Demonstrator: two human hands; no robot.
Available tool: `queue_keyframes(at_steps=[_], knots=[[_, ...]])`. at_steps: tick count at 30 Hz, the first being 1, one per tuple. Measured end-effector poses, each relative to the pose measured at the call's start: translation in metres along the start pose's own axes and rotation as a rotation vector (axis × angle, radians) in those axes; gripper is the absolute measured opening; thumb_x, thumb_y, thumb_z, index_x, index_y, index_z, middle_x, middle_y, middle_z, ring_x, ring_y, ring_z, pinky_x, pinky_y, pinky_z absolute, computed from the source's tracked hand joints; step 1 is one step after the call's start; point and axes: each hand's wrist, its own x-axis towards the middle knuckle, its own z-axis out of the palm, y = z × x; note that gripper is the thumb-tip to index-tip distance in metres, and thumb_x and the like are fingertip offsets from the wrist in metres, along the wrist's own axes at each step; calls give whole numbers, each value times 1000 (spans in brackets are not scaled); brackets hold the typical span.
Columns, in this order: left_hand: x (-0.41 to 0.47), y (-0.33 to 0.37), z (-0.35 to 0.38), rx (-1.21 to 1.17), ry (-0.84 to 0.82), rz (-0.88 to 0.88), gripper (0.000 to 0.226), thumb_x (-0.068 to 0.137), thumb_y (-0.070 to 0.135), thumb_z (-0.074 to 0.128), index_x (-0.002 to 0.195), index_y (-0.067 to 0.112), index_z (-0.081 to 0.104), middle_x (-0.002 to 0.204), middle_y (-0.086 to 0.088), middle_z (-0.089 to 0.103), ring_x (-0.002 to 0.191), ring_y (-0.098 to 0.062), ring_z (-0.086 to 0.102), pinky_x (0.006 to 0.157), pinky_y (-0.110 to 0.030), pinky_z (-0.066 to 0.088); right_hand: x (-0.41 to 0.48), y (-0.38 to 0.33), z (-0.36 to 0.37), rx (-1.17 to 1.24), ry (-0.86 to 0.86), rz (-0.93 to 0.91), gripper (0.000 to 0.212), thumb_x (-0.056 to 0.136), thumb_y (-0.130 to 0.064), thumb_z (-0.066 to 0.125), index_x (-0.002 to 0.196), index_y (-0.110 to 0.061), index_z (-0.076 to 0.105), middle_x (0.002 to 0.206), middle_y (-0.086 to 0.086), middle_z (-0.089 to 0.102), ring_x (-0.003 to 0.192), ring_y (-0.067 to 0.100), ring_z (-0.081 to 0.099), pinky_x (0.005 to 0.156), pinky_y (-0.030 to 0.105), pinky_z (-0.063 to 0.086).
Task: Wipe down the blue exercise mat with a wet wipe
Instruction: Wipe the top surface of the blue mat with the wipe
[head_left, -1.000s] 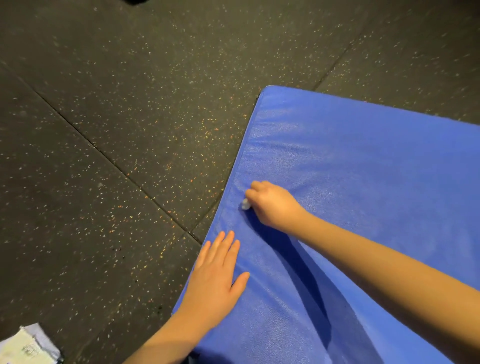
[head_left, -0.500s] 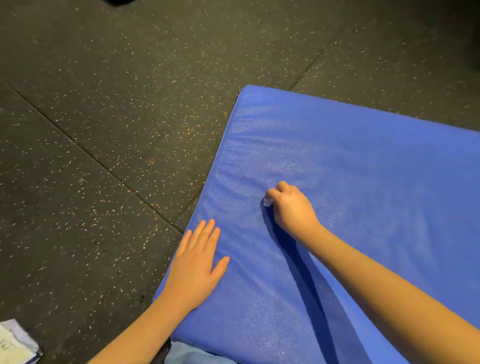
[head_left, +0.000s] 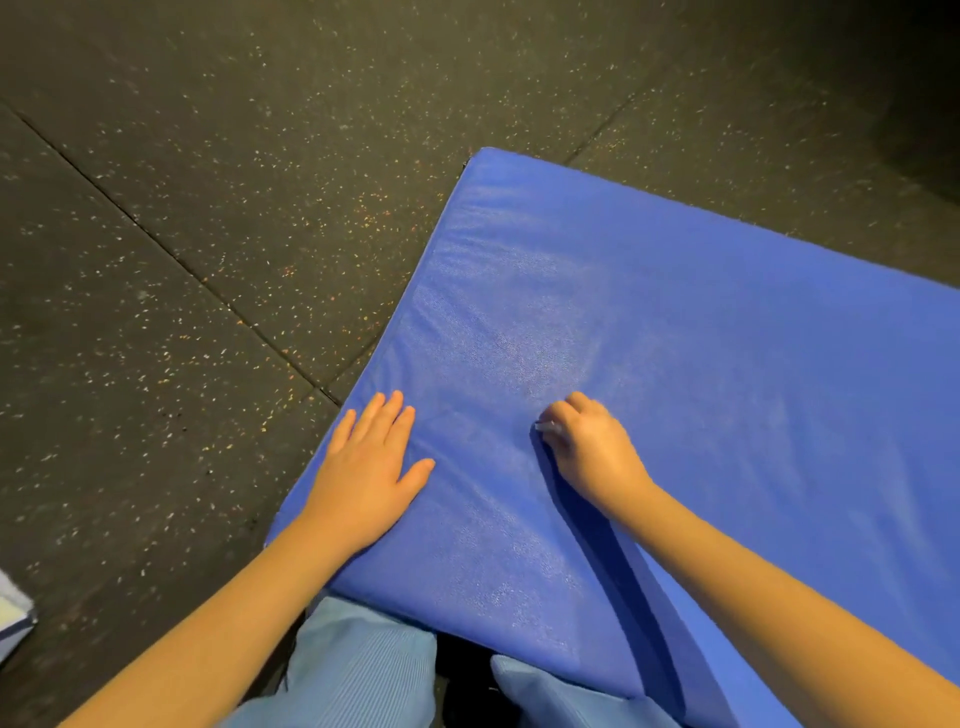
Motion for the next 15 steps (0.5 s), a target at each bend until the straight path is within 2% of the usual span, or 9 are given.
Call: queue_keyframes(at_steps=[2,3,7,9,12,13,15], knots=[[-7,2,0,8,12,4,97,71,65,-9,154,17,10,162,2,-2,148,-14,-8,114,-29,-14,-11,8,-6,8,-74,-72,9,84,1,66,92,-2,69,92,13,60,77,35,60,60,36,48],[-10,2,1,-1,20,5,97,72,65,-8,154,17,11,162,1,0,148,-14,-6,114,-29,-13,-11,18,-8,-18,-55,-54,8,85,1,65,91,-2,69,95,12,59,78,33,59,62,38,51],[-16,3,2,4,28,6,96,74,65,-7,153,16,15,161,1,4,148,-15,-2,114,-29,-12,-11,41,-11,-6,156,290,11,90,-1,59,91,1,70,97,13,54,80,34,56,66,37,47],[-18,4,2,8,26,6,95,74,64,-6,153,15,16,161,0,6,149,-16,0,116,-30,-9,-21,21,-7,43,93,214,12,88,1,59,87,-1,71,89,11,56,78,32,57,64,36,46],[-20,3,3,7,33,0,94,76,64,-4,153,15,19,161,0,9,149,-16,3,117,-32,-5,-50,-4,-8,120,-78,-86,10,88,-7,65,86,-10,74,83,3,59,76,23,59,63,28,45],[-20,3,3,8,30,-1,94,76,64,-4,153,15,19,161,0,9,149,-16,3,117,-32,-5,-53,-2,-11,128,-104,-115,9,89,-13,66,87,-13,75,84,2,62,77,22,59,64,28,46],[-20,3,4,11,26,-3,94,76,64,-5,153,15,19,161,0,9,149,-16,3,117,-32,-5,-48,12,-15,97,-16,-23,10,89,-22,69,85,-16,76,79,1,63,78,25,58,63,30,45]])
